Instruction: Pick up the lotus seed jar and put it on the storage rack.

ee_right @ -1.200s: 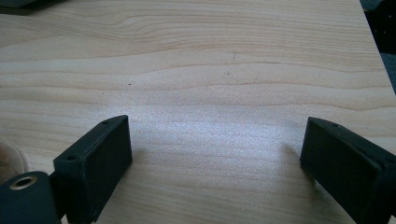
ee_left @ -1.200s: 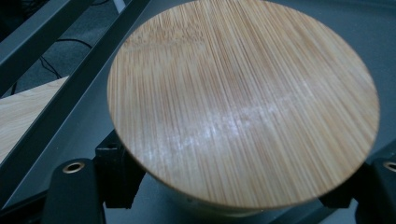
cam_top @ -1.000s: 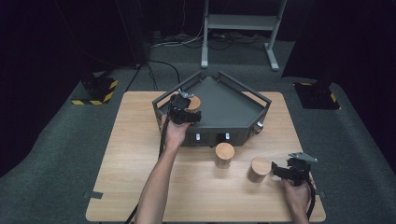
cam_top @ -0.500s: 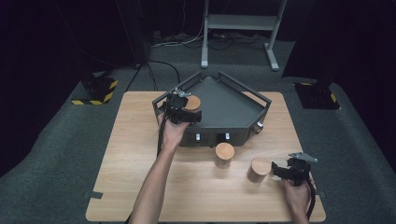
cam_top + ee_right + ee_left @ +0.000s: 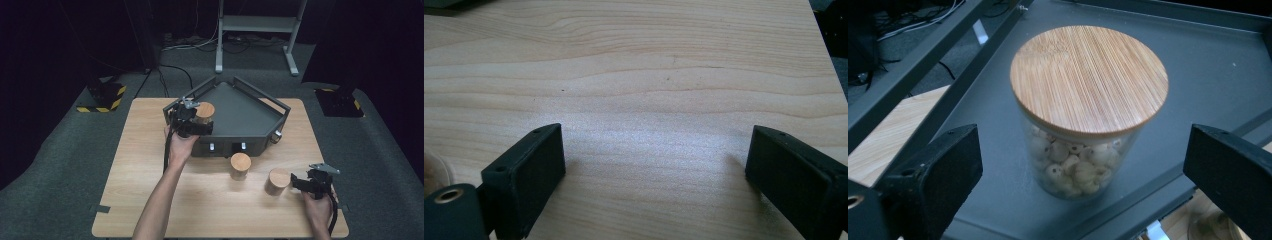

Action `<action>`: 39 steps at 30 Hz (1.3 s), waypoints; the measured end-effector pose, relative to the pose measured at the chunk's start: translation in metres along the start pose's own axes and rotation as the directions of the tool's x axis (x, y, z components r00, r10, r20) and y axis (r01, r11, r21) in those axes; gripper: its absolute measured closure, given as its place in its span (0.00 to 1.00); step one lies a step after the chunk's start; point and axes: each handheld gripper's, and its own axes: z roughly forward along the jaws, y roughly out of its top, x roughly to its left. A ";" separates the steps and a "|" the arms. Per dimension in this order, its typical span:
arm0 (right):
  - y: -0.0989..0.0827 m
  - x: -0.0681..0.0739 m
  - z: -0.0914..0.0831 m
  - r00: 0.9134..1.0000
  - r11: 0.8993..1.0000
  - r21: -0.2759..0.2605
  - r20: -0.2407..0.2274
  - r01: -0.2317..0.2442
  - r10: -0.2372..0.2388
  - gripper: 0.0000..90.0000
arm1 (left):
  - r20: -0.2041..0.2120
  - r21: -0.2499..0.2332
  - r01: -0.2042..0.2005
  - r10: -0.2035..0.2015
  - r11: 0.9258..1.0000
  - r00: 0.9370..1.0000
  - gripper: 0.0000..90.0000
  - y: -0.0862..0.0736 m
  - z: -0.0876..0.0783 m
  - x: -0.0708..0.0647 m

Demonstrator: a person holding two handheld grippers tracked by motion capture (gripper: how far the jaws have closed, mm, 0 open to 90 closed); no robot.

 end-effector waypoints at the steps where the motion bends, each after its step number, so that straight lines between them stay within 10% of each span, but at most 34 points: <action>1: 0.000 0.000 0.000 1.000 1.000 0.000 0.000 0.000 0.000 0.09 | -0.001 0.000 0.001 -0.001 1.000 1.000 0.03 0.000 -0.002 0.000; 39: 0.000 0.000 0.000 1.000 1.000 0.000 -0.001 0.000 0.000 0.09 | 0.024 -0.014 0.055 -0.055 0.998 0.998 0.03 -0.033 -0.056 0.013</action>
